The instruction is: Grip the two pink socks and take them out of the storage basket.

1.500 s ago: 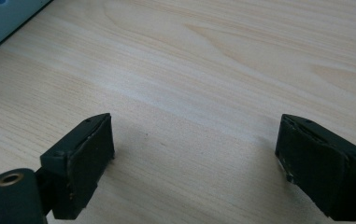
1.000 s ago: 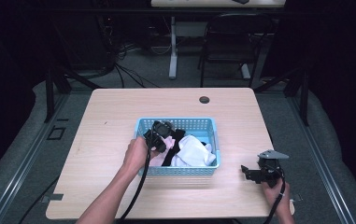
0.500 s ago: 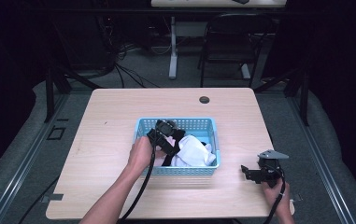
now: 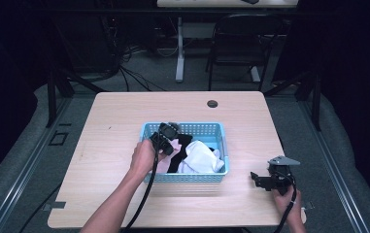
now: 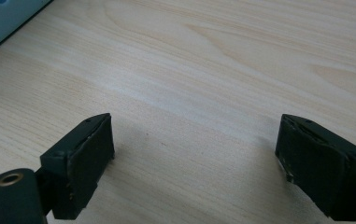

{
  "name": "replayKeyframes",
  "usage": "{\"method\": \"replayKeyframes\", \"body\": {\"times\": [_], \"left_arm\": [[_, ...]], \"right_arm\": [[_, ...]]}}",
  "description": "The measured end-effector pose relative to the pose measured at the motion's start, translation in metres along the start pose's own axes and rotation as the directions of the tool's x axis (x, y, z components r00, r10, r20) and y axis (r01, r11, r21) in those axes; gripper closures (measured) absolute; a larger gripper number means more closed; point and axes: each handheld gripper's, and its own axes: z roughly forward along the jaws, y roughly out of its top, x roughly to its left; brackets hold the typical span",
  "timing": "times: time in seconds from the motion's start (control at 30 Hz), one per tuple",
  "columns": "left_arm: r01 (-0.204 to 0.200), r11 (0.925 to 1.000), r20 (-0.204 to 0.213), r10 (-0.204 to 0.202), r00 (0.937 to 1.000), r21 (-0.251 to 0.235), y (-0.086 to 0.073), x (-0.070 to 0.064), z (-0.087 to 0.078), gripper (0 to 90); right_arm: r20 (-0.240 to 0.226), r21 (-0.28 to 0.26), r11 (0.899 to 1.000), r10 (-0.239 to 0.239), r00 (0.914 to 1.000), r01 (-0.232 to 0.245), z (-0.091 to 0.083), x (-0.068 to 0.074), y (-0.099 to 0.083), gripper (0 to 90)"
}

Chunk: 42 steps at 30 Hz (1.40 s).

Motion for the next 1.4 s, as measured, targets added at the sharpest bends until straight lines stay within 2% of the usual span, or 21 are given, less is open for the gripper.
{"method": "replayKeyframes", "body": {"times": [0.1, 0.23, 0.47, 0.77, 1.0, 1.17, 1.4], "left_arm": [[0.002, 1.0000, 0.001, -0.002, 1.0000, -0.002, -0.001, 0.002, -0.003, 84.1], [0.013, 0.9999, 0.024, -0.013, 0.9996, -0.007, -0.001, 0.007, -0.011, 83.4], [0.013, 0.9998, 0.043, -0.013, 0.9990, -0.014, -0.002, 0.016, -0.032, 83.7], [0.022, 0.9985, 0.079, -0.018, 0.9967, -0.050, -0.003, 0.029, -0.059, 83.9], [0.012, 0.9980, 0.071, -0.007, 0.9974, -0.062, 0.002, 0.036, -0.077, 84.0], [0.001, 0.9972, 0.077, 0.005, 0.9970, -0.075, 0.006, 0.035, -0.089, 84.0], [-0.017, 0.9956, 0.064, 0.023, 0.9977, -0.092, 0.011, 0.038, -0.104, 84.0]], "right_arm": [[0.000, 0.000, 1.000, 0.000, 1.0000, 0.000, 0.000, 0.000, 0.000, 11.0], [0.000, 0.000, 1.000, 0.000, 1.0000, 0.000, 0.000, 0.000, 0.000, 11.0], [0.000, 0.001, 1.000, 0.000, 1.0000, 0.000, 0.000, 0.000, 0.000, 11.0], [-0.001, 0.000, 1.000, 0.000, 1.0000, 0.000, 0.000, 0.000, 0.000, 11.0], [-0.001, 0.000, 1.000, 0.000, 1.0000, 0.000, 0.000, 0.000, 0.000, 11.0], [-0.001, 0.001, 1.000, 0.000, 1.0000, 0.000, 0.000, 0.000, 0.000, 10.9], [0.000, 0.001, 1.000, 0.000, 1.0000, 0.000, 0.000, 0.000, 0.000, 10.9]]}}
